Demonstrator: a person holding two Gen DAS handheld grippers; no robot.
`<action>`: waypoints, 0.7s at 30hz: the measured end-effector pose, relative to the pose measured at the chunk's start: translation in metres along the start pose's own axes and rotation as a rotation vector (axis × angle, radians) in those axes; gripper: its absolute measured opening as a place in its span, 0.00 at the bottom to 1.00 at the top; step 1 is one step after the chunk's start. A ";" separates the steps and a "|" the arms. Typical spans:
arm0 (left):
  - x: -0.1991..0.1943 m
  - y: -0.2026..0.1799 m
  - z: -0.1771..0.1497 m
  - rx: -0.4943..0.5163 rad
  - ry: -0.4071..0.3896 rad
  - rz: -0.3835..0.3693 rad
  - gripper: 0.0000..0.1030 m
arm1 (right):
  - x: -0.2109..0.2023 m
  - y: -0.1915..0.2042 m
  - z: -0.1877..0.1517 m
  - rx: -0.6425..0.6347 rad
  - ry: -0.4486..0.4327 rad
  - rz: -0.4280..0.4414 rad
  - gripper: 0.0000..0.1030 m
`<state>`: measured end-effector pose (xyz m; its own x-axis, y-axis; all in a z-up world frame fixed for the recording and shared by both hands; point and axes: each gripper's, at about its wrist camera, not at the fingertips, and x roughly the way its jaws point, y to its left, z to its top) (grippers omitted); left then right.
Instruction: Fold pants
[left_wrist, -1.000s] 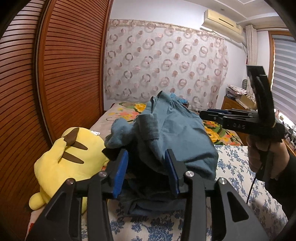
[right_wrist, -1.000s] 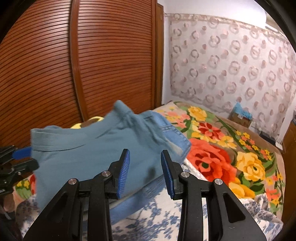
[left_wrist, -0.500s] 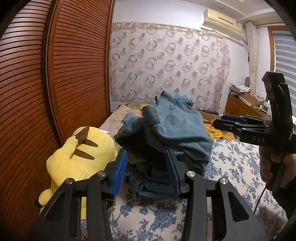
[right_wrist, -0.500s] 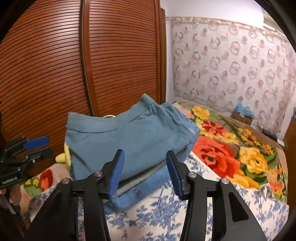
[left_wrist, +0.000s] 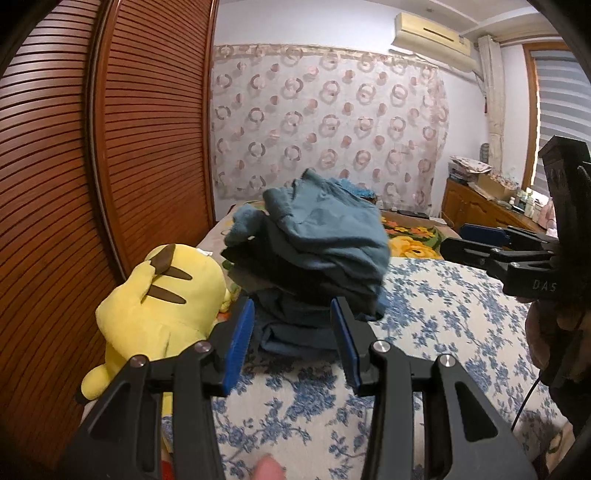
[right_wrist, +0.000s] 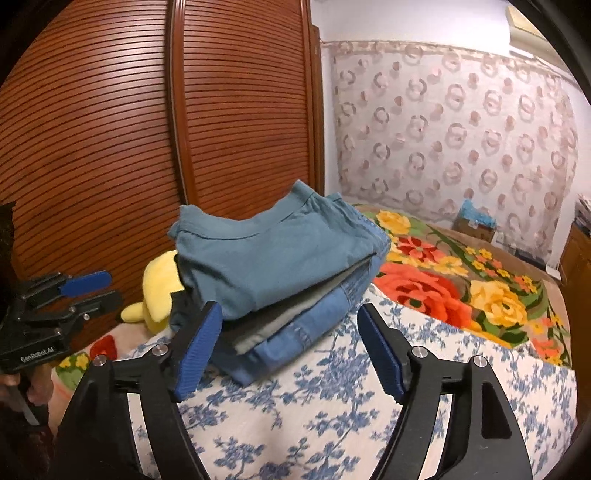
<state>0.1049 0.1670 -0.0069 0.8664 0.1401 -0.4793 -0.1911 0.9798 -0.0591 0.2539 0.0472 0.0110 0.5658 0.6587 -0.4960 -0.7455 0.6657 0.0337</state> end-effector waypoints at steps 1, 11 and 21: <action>-0.002 -0.002 -0.001 0.003 -0.001 -0.007 0.41 | -0.004 0.001 -0.003 0.004 -0.002 0.001 0.76; -0.008 -0.023 -0.008 0.005 0.022 -0.065 0.42 | -0.033 -0.001 -0.026 0.041 -0.008 -0.049 0.80; -0.015 -0.047 -0.015 0.019 0.034 -0.087 0.45 | -0.062 -0.013 -0.053 0.104 -0.003 -0.116 0.83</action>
<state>0.0942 0.1166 -0.0100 0.8631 0.0497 -0.5025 -0.1068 0.9906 -0.0854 0.2094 -0.0207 -0.0047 0.6473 0.5762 -0.4990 -0.6345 0.7701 0.0663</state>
